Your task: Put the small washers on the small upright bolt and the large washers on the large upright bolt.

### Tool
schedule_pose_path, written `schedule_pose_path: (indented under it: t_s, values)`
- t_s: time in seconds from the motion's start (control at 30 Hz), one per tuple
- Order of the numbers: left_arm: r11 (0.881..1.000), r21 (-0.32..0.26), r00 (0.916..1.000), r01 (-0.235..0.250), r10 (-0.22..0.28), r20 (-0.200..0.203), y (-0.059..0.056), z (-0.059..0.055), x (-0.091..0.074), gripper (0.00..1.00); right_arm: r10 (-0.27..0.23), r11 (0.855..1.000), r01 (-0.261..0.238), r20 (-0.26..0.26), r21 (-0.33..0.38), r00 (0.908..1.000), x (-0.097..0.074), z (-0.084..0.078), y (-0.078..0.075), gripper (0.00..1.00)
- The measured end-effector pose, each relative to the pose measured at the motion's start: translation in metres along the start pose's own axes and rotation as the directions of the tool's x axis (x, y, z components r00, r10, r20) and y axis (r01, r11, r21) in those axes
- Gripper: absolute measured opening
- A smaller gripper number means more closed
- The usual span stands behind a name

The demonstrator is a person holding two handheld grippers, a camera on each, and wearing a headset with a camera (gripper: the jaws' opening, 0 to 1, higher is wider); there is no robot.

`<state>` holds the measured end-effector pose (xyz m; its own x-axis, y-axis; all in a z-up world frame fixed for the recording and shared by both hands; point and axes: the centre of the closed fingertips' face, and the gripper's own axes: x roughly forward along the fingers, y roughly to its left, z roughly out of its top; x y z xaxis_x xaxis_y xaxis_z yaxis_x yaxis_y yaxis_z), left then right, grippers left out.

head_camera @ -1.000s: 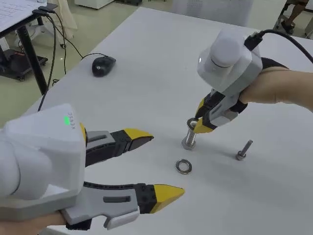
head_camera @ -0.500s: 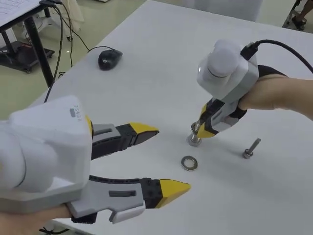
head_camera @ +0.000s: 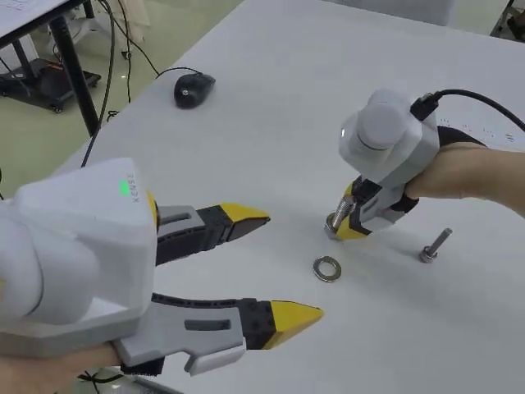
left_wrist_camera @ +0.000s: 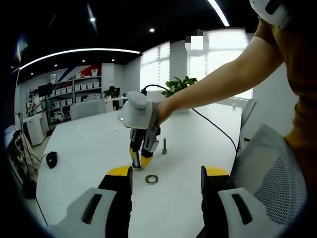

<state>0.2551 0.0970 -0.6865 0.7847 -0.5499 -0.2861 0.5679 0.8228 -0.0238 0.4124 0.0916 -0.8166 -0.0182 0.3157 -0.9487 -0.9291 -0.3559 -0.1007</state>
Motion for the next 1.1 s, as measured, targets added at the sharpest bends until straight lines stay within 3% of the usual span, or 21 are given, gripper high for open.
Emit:
schedule_pose_path:
  t_s: [0.1,0.3,0.5,0.67,0.93,1.1]
  values:
    - [1.0,0.003,1.0,-0.004,0.004,0.0,0.001,0.001,-0.001,0.55,0.01,1.0,-0.01,0.005,-0.021,0.9999,-0.003,0.002,0.001,0.24]
    - [1.0,0.01,1.0,-0.008,0.008,-0.004,0.0,0.002,-0.003,0.55,-0.008,1.0,0.008,0.029,0.011,0.9996,-0.02,-0.001,0.002,0.26]
    - [1.0,0.02,0.9999,-0.014,0.013,0.003,-0.004,0.007,-0.006,0.55,-0.022,1.0,0.022,0.019,0.023,0.9996,-0.034,-0.012,0.016,0.26]
    - [0.999,0.031,0.9999,-0.013,0.013,0.01,-0.006,0.01,-0.009,0.55,-0.028,0.999,0.027,0.029,0.028,0.9992,-0.04,-0.011,0.021,0.25]
    - [0.999,0.045,0.9998,-0.017,0.017,0.013,-0.013,0.015,-0.013,0.55,0.002,1.0,-0.003,0.048,0.024,0.9988,-0.036,-0.001,0.051,0.25]
    - [0.998,0.054,0.9995,-0.029,0.028,0.013,-0.013,0.016,-0.019,0.55,0.022,1.0,-0.022,0.053,0.0,0.9984,-0.027,0.005,0.061,0.27]
